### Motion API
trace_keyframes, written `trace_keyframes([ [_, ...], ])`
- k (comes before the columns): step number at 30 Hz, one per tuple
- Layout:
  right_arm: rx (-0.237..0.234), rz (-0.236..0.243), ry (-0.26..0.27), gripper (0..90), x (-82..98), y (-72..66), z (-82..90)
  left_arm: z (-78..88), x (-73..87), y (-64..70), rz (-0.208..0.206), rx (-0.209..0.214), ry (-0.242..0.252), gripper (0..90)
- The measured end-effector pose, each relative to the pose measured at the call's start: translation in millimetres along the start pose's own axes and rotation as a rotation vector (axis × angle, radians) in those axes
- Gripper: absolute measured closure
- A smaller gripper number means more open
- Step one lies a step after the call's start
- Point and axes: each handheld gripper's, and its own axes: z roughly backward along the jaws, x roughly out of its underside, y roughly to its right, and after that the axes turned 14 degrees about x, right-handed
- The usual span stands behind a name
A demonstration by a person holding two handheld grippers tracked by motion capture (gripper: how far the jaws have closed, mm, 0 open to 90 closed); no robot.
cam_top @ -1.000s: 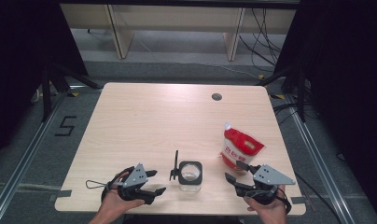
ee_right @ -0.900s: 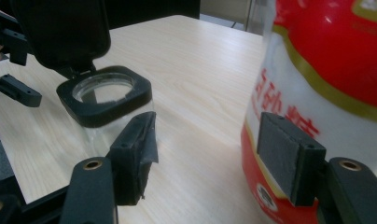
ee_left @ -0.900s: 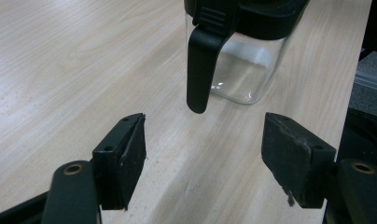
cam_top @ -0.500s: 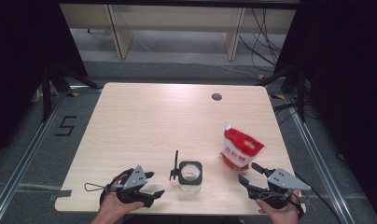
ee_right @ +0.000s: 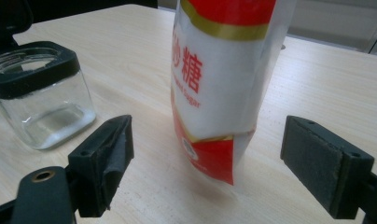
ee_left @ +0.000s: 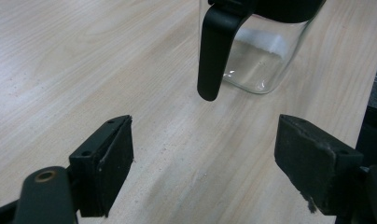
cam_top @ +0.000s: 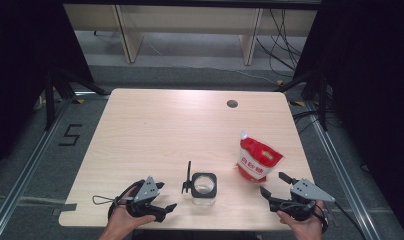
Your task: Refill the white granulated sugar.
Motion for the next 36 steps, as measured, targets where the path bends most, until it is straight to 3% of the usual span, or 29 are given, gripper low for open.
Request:
trace_keyframes([
  [1,0.013,-0.032,-0.023,18.6,0.7,-1.5,1.4,-0.2,0.3,-0.2,0.007,-0.009,-0.001,18.9],
  [2,0.010,-0.012,-0.004,18.5,1.0,1.4,-1.3,-1.1,0.1,0.3,0.020,-0.008,0.007,18.7],
  [3,0.021,-0.021,-0.007,18.4,1.1,1.6,-1.1,-2.6,0.3,0.2,0.025,0.002,0.023,18.6],
  [6,0.023,0.014,0.020,17.7,1.3,6.6,-6.8,-1.9,0.2,0.1,0.001,-0.001,-0.010,18.6],
  [7,0.023,-0.036,-0.009,16.8,1.6,4.0,-6.3,-2.6,0.6,-0.1,-0.011,-0.007,-0.016,18.6],
  [8,0.017,-0.012,0.007,16.4,1.6,6.5,-10.9,-1.5,-0.3,1.0,-0.011,0.012,-0.029,18.6],
  [9,0.018,-0.012,0.007,16.6,1.8,6.9,-12.7,-2.6,0.4,1.1,-0.016,-0.001,-0.014,18.6],
  [10,0.013,-0.044,-0.014,17.1,1.9,3.8,-13.4,-1.3,-0.1,1.2,-0.016,0.002,-0.025,18.6],
  [12,0.004,0.000,0.010,17.9,1.8,6.1,-18.7,-1.9,0.5,-0.1,-0.013,0.002,-0.009,18.6],
  [13,0.013,-0.003,-0.001,18.0,1.8,5.5,-21.2,-1.0,0.5,-0.9,-0.022,-0.014,-0.021,18.7],
  [14,0.013,-0.003,-0.001,18.0,1.8,5.5,-21.2,-0.1,0.0,-1.3,-0.016,-0.002,-0.033,18.7],
  [15,0.008,-0.011,-0.010,18.0,1.7,4.5,-23.0,-0.3,0.2,-2.5,-0.017,0.003,-0.034,18.7],
  [16,-0.002,0.018,0.009,18.0,1.3,7.1,-27.1,-0.3,0.4,-2.9,-0.016,-0.008,-0.033,18.7],
  [18,0.000,0.004,-0.004,17.6,1.3,7.8,-30.6,-0.7,0.6,-2.7,-0.009,-0.006,-0.025,18.7],
  [19,-0.002,0.043,0.020,17.5,0.9,9.3,-34.8,-0.7,0.7,-2.5,-0.010,-0.006,-0.025,18.7],
  [21,-0.003,0.011,-0.018,17.8,0.4,6.3,-35.4,-0.3,0.5,-1.4,-0.009,0.001,-0.027,18.7],
  [22,-0.017,0.050,-0.008,18.3,0.1,7.7,-38.9,-0.2,0.6,-1.3,-0.011,-0.003,-0.027,18.7],
  [24,-0.018,0.019,-0.015,18.9,-0.9,2.5,-40.1,-0.2,0.9,-1.0,-0.009,0.000,-0.029,18.7],
  [26,-0.024,0.070,0.032,19.6,-2.0,4.4,-46.0,-1.5,1.9,-0.9,-0.014,-0.007,-0.014,18.7],
  [27,-0.032,0.053,0.011,19.7,-2.3,2.7,-46.2,-2.1,2.1,-0.9,-0.011,-0.005,-0.013,18.7],
  [29,-0.023,0.079,0.025,19.8,-2.0,4.0,-50.8,-1.0,1.2,-2.7,-0.046,-0.016,-0.029,18.7],
  [30,-0.019,0.090,0.022,19.8,-2.0,4.6,-52.5,-0.9,1.0,-3.0,-0.044,-0.009,-0.034,18.7],
  [31,-0.025,0.065,0.002,19.9,-1.5,3.2,-53.2,-1.2,1.2,-2.4,-0.033,-0.003,-0.030,18.7],
  [32,-0.011,0.100,0.033,20.3,-1.9,5.6,-55.9,-2.0,1.8,-1.4,-0.012,-0.006,-0.023,18.7],
  [33,-0.032,0.079,0.014,20.9,-1.6,4.4,-56.9,-2.3,1.9,-2.0,-0.023,-0.010,-0.023,18.7],
  [34,-0.016,0.113,0.046,21.6,-2.0,7.3,-59.1,-2.8,2.2,-1.5,-0.014,-0.010,-0.022,18.7],
  [35,-0.039,0.068,0.012,22.0,-1.5,4.5,-59.0,-3.5,2.3,-2.1,-0.009,0.003,-0.022,18.7],
  [36,-0.025,0.075,0.031,22.0,-1.8,5.0,-60.4,-3.4,2.3,-2.1,-0.011,0.003,-0.026,18.7],
])
